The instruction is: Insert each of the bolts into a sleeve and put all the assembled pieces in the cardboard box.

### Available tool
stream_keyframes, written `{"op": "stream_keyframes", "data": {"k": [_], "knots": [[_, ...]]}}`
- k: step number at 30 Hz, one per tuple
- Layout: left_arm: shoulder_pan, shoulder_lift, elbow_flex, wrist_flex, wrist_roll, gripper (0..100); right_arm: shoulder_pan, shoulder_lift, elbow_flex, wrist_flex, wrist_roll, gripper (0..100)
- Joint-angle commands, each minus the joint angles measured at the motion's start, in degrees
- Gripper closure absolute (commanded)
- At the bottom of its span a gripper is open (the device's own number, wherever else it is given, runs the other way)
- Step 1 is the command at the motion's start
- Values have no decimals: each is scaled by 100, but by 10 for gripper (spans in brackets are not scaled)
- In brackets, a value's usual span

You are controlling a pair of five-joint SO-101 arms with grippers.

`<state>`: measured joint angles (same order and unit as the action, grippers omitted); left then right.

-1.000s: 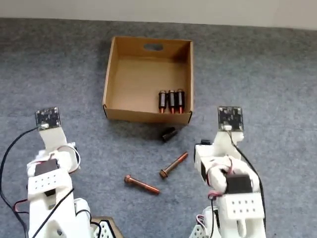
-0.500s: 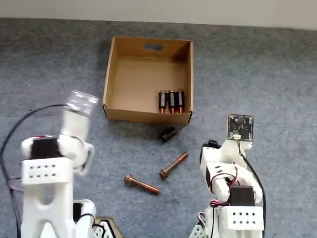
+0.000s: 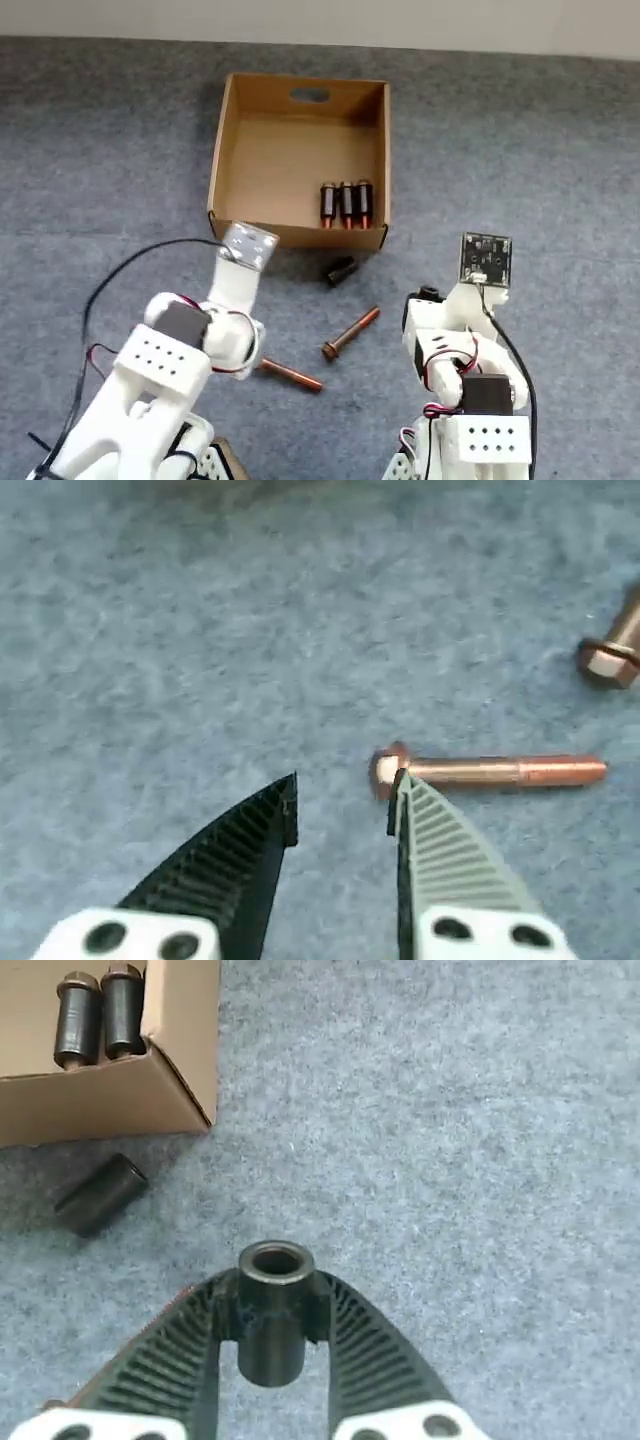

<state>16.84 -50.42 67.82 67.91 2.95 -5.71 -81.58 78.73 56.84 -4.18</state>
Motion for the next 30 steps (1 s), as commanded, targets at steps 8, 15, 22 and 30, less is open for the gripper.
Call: {"op": "stream_keyframes", "data": {"k": [8, 15, 22, 30], "knots": [[136, 31, 998, -1459, 44, 830, 31, -66, 4, -31, -62, 994], [92, -13, 418, -1459, 62, 832, 31, -66, 13, 4, -62, 994], [145, -13, 13, -1407, 70, 832, 40, -66, 92, -4, -62, 994], [145, -13, 13, -97, 70, 832, 40, -66, 110, -22, -62, 994]]}}
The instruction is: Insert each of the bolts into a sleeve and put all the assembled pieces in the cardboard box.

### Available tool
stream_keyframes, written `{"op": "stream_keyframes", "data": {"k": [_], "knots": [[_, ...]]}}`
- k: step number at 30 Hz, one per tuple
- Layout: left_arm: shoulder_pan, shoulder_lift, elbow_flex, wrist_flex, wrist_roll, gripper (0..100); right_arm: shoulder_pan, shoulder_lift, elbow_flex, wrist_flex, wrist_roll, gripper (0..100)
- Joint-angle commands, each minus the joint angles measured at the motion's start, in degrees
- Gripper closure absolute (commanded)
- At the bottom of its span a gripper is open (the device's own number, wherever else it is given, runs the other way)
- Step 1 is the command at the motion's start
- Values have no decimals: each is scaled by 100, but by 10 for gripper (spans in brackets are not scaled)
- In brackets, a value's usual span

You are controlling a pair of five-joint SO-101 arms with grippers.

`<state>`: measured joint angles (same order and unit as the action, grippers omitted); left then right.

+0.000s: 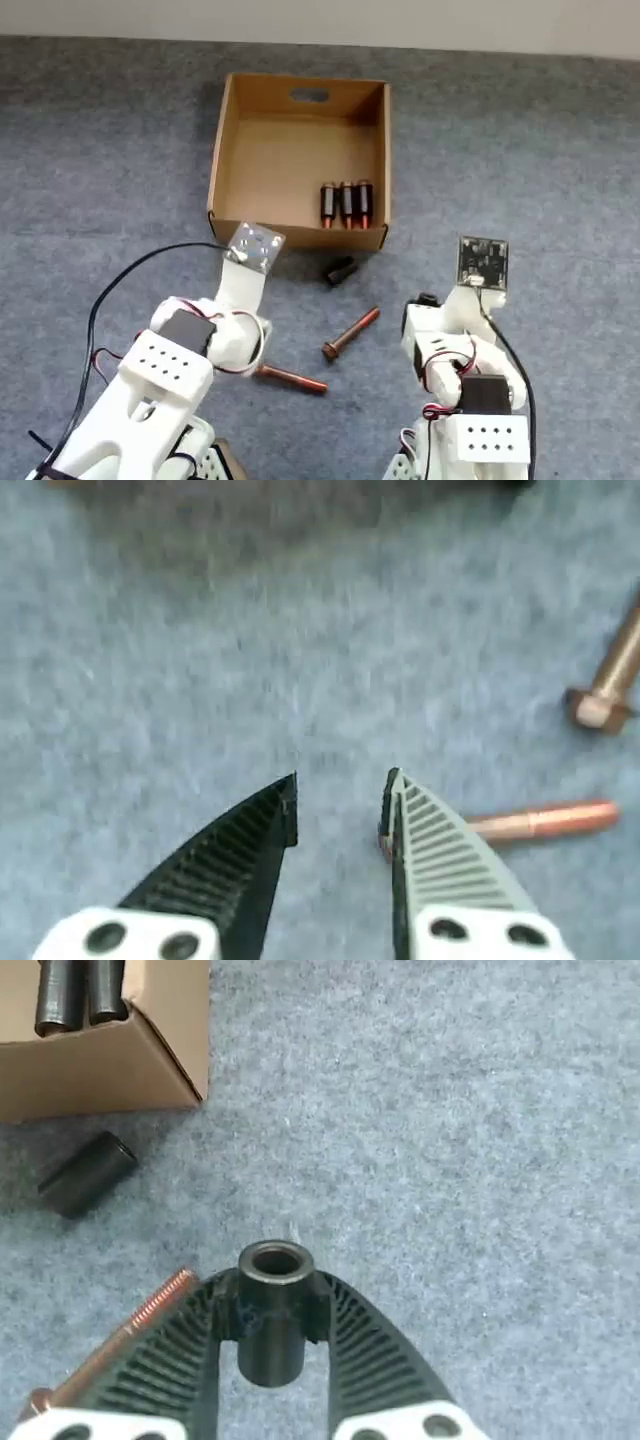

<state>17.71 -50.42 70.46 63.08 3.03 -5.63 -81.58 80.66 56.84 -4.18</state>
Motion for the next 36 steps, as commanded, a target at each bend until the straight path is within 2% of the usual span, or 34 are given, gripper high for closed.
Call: {"op": "stream_keyframes", "data": {"k": [1, 12, 17, 20, 22, 30, 34, 36], "knots": [[57, -13, -251, 413, 62, 832, 22, -66, -84, -22, -62, 994], [66, -22, -523, 589, 70, 832, 31, -66, -66, -22, -26, 994], [716, -22, -875, 967, 70, 832, 22, -66, -40, -31, -26, 994], [1218, -4, -611, 923, 70, 832, 22, -66, -40, -22, -26, 994], [1314, -13, -400, 844, 70, 832, 31, -66, -40, -22, -26, 994], [541, -13, -40, 229, 62, 832, 40, -66, -40, -13, -26, 994], [453, 13, 180, 167, 53, 832, 40, -66, -40, -13, -18, 994], [435, 22, 356, -114, 53, 832, 40, -66, -40, -13, -18, 994]]}}
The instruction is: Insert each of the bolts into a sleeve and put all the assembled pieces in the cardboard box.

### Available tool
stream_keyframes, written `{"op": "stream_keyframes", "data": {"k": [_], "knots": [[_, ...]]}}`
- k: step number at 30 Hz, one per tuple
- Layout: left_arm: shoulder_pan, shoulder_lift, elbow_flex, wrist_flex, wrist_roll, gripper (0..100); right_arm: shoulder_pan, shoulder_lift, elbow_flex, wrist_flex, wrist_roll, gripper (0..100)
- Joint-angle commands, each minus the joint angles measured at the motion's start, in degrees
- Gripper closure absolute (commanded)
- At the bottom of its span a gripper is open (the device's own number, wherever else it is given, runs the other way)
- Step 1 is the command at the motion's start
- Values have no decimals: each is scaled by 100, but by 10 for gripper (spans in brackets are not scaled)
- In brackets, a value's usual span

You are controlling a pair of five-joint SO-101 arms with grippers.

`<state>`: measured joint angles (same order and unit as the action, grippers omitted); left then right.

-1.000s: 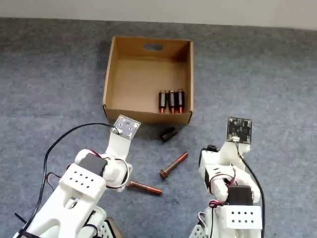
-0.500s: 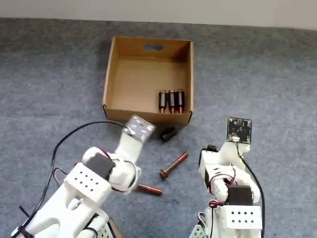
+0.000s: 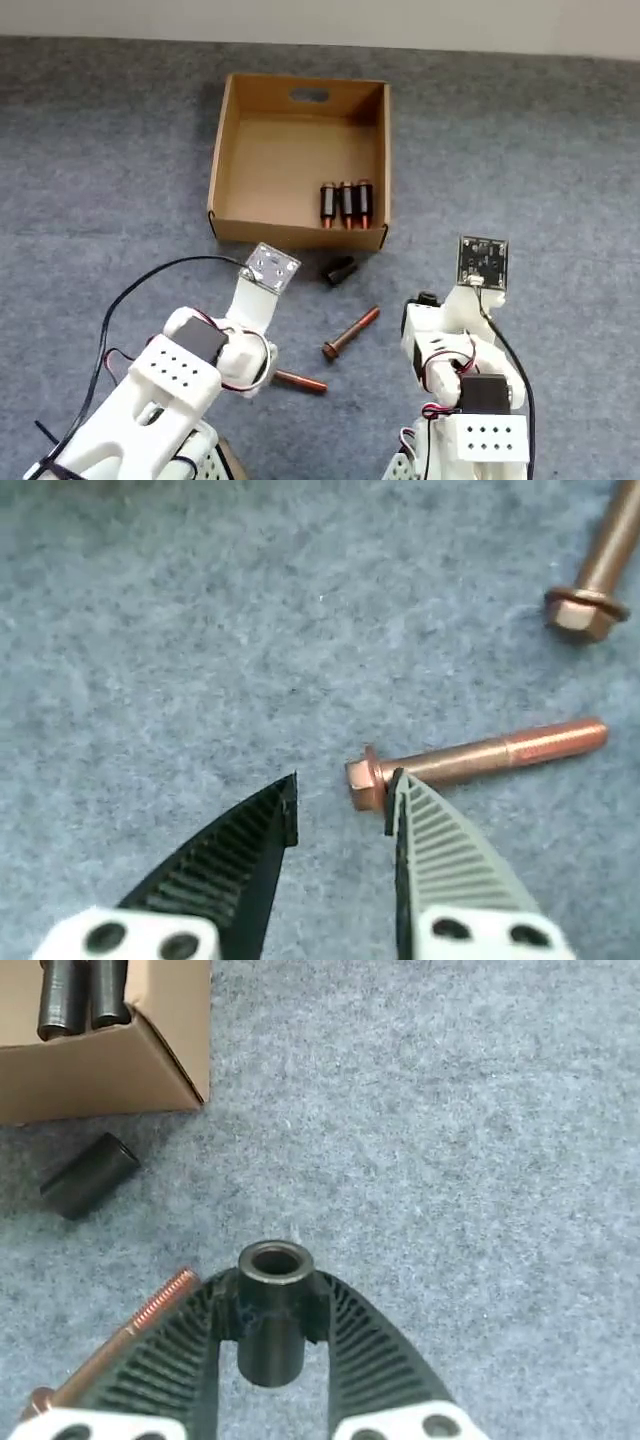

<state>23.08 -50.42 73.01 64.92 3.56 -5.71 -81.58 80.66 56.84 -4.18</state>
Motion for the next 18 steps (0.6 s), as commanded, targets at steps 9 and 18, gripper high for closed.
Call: {"op": "stream_keyframes", "data": {"k": [9, 18], "knots": [[-110, -13, 470, -976, 18, 833, 48, -66, -40, -13, -18, 994], [-84, 4, 470, -976, -9, 930, 48, -66, -40, -13, -18, 994]]}}
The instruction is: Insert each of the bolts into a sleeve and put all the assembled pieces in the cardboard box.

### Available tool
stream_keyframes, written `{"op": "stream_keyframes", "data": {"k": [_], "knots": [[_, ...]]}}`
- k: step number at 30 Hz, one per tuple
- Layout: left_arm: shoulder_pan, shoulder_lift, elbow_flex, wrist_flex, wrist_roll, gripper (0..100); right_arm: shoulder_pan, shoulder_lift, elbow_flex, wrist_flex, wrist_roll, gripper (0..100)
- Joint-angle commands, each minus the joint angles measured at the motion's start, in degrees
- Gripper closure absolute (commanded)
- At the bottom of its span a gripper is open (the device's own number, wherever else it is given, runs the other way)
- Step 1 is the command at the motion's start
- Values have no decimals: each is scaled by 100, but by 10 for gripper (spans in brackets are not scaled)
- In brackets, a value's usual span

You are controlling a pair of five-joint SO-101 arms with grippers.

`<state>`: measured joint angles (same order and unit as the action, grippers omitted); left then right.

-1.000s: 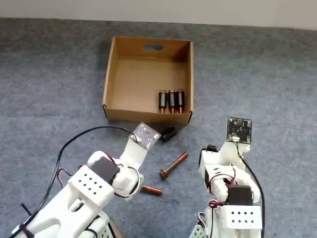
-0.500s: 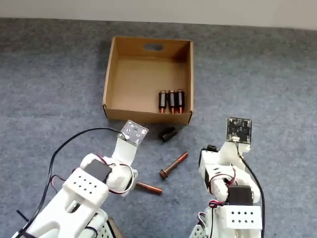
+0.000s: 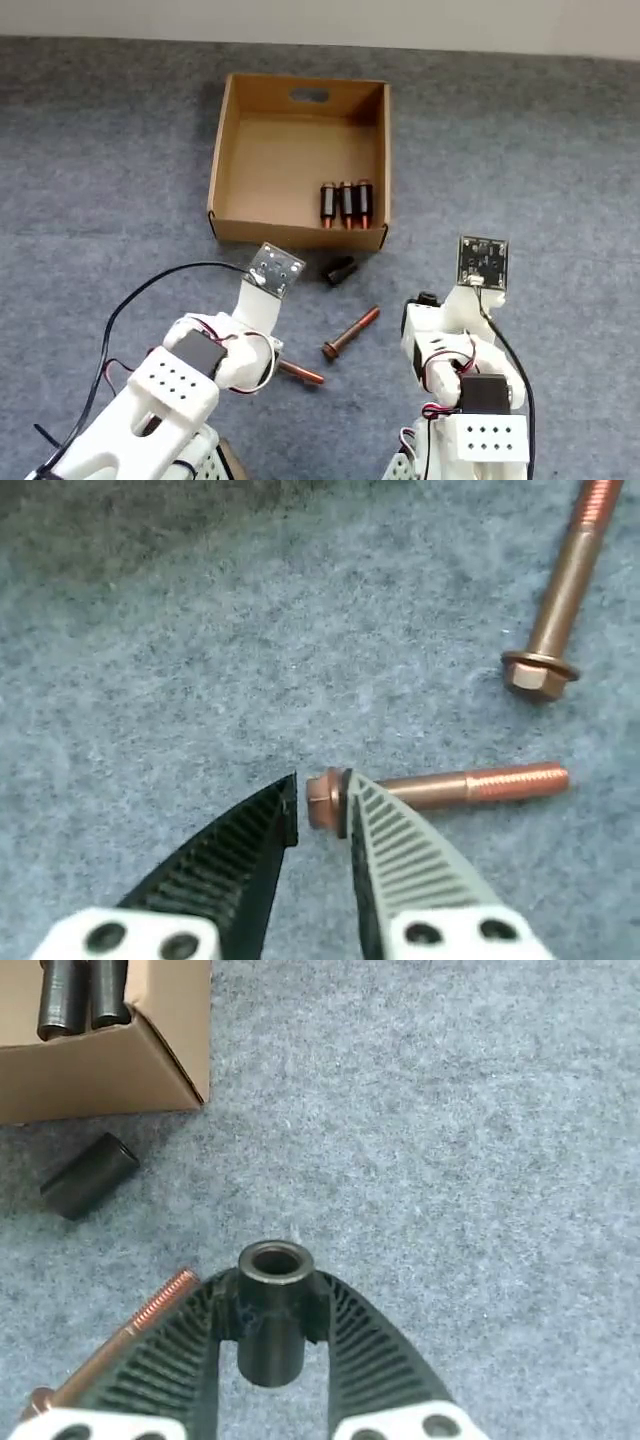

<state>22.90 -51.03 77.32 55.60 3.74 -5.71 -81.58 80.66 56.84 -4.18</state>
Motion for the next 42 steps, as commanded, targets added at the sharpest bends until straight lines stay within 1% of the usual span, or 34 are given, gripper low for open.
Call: {"op": "stream_keyframes", "data": {"k": [1, 5, 8, 11, 13, 21, 24, 26, 28, 31, 33, 35, 37, 40, 42], "knots": [[-66, 66, 40, -44, -35, 930, 48, -66, -40, -13, -18, 994], [-84, 48, 13, -44, -70, 930, 48, -66, -40, -13, -18, 994], [-110, 48, -84, 35, -589, 933, 48, -66, -40, -13, -18, 994], [-110, 48, -374, 325, -1143, 934, 48, -66, -40, -13, -18, 994], [-127, 48, -629, 457, -1380, 934, 48, -66, -40, -13, -18, 994], [-1059, 66, -1516, 484, -1477, 931, 48, -66, -40, -13, -18, 994], [-1156, 48, -1648, 501, -1451, 930, 48, -66, -40, -13, -18, 994], [-1033, 48, -1666, 747, -1415, 929, 48, -66, -40, -13, -18, 994], [-734, 48, -1692, 1213, -1116, 929, 57, -66, -40, -13, -18, 994], [-391, 48, -1692, 1767, -18, 929, 57, -66, -40, -22, -18, 994], [-268, 48, -1657, 1776, 800, 929, 57, -66, -40, -22, -18, 994], [-215, 48, -1648, 1626, 1442, 932, 57, -66, -40, -22, -18, 994], [-163, 48, -1648, 1459, 1793, 933, 57, -66, -40, -22, -18, 994], [-119, 48, -1508, 1424, 2154, 931, 57, -66, -40, -22, -18, 994], [-110, 57, -1244, 1380, 2629, 930, 57, -66, -40, -22, -18, 994]]}}
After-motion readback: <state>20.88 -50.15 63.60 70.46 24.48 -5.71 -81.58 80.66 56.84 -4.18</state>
